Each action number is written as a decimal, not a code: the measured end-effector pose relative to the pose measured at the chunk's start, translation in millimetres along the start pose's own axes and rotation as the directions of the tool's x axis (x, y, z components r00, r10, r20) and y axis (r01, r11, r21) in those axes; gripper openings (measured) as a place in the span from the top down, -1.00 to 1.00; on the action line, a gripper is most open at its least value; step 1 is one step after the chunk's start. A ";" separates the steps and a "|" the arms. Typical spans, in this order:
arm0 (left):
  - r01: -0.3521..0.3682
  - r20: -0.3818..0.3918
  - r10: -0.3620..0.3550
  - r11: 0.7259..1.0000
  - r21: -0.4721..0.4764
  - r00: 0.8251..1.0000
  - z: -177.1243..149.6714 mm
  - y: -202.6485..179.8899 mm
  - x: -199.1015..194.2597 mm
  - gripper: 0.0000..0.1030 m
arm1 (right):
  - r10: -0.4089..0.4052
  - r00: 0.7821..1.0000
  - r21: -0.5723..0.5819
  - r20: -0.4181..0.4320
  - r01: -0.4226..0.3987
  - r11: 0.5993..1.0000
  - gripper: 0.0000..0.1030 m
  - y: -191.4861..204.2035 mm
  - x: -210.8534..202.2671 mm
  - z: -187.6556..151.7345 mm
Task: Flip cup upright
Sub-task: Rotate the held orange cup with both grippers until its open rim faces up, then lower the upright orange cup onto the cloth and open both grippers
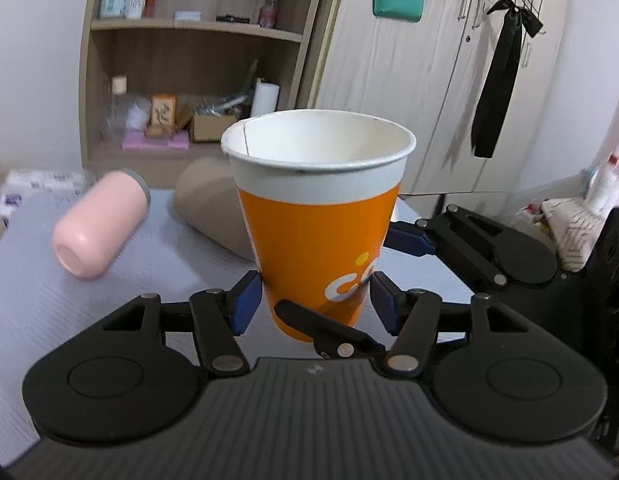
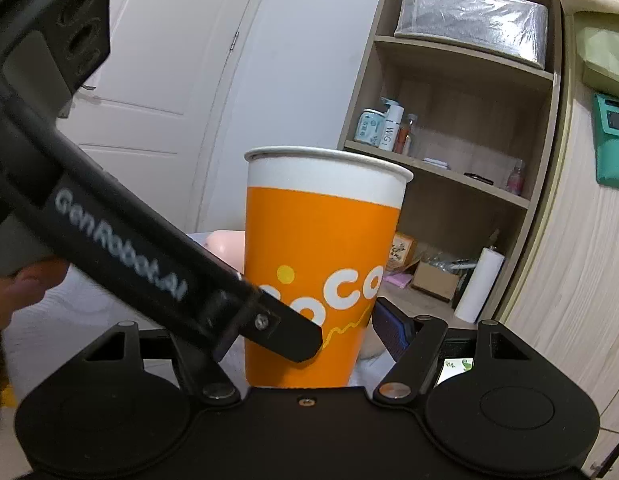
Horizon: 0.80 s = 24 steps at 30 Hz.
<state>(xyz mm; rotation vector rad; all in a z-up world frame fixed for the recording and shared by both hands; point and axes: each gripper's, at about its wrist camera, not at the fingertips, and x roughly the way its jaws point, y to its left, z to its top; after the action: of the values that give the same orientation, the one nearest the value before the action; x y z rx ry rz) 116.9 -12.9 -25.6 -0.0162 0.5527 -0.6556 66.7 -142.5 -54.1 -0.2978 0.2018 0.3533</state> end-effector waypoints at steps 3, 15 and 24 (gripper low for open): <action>-0.021 0.012 0.021 0.999 0.037 1.000 -2.8 -0.7 6.3 -0.13 | -0.016 1.000 -0.015 -0.001 0.016 1.000 -0.47 0.0 8.7 -2.9; 0.048 -0.034 -0.047 0.999 0.021 0.998 -12.6 0.5 27.1 -0.12 | 0.026 0.995 0.043 -0.098 -0.022 0.999 -0.47 -15.8 17.8 -13.5; 0.048 -0.046 -0.048 0.999 0.004 0.998 -15.6 -0.4 24.7 -0.20 | 0.043 0.994 0.058 -0.104 -0.037 0.998 -0.51 -16.9 14.2 -13.7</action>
<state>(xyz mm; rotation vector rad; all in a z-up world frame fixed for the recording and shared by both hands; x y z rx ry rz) 125.1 -25.2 -50.7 -0.0096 0.5966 -0.7059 84.0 -157.6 -66.3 -0.2573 0.3212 0.3711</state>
